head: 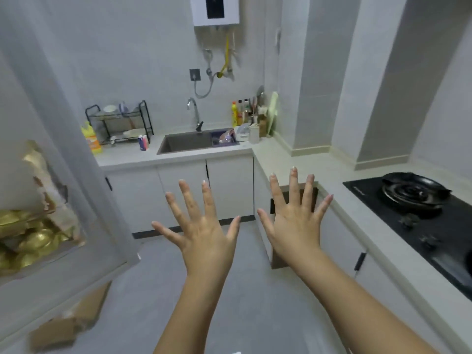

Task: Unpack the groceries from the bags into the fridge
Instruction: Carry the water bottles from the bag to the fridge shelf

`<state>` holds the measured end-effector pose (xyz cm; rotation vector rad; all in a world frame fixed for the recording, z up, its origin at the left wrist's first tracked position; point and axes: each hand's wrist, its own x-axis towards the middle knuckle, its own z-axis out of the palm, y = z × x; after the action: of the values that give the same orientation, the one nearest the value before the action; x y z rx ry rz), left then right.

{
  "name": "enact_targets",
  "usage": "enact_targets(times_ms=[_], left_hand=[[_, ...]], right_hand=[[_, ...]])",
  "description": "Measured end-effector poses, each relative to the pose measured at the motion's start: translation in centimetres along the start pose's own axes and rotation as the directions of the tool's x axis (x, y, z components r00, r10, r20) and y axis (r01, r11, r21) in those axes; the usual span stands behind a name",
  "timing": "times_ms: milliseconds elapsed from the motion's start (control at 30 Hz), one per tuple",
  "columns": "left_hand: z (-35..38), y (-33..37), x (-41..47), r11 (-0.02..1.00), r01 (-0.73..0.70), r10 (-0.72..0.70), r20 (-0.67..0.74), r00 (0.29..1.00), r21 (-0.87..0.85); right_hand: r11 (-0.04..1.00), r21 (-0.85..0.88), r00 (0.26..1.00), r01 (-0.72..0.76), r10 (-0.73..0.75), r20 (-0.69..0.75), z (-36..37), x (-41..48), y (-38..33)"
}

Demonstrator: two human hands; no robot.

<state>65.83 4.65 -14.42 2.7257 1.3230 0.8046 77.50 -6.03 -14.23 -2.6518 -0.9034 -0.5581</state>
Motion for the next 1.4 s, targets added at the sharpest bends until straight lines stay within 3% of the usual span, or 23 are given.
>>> enact_targets(times_ms=[367, 633, 833, 1033, 1267, 1400], left_hand=[[11.6, 17.9, 5.6, 0.928, -0.287, 0.339, 0.222, 0.914, -0.238], [15.8, 29.3, 3.3, 0.74, -0.52, 0.64, 0.209, 0.739, -0.426], [16.1, 36.9, -2.3, 0.529, -0.647, 0.819, 0.13, 0.559, -0.549], [15.3, 44.2, -9.7, 0.367, -0.687, 0.905, 0.071, 0.419, -0.627], [12.8, 53.1, -20.7, 0.249, -0.681, 0.947, 0.028, 0.319, -0.689], [12.1, 56.7, -27.2, 0.179, -0.702, 0.975, 0.029, 0.22, -0.689]], right_hand=[[0.901, -0.201, 0.918, -0.384, 0.396, 0.021, 3.1, 4.5, 17.6], [0.723, -0.267, 0.754, -0.637, 0.656, -0.024, 2.7, 1.6, 28.5], [0.571, -0.322, 0.625, -0.755, 0.775, -0.092, 0.0, -4.0, 35.4], [0.418, -0.322, 0.479, -0.85, 0.866, -0.14, -2.8, -11.3, 42.6], [0.312, -0.293, 0.365, -0.904, 0.919, -0.15, -7.5, -20.2, 51.8], [0.178, -0.29, 0.228, -0.94, 0.962, -0.151, -10.8, -26.3, 56.8]])
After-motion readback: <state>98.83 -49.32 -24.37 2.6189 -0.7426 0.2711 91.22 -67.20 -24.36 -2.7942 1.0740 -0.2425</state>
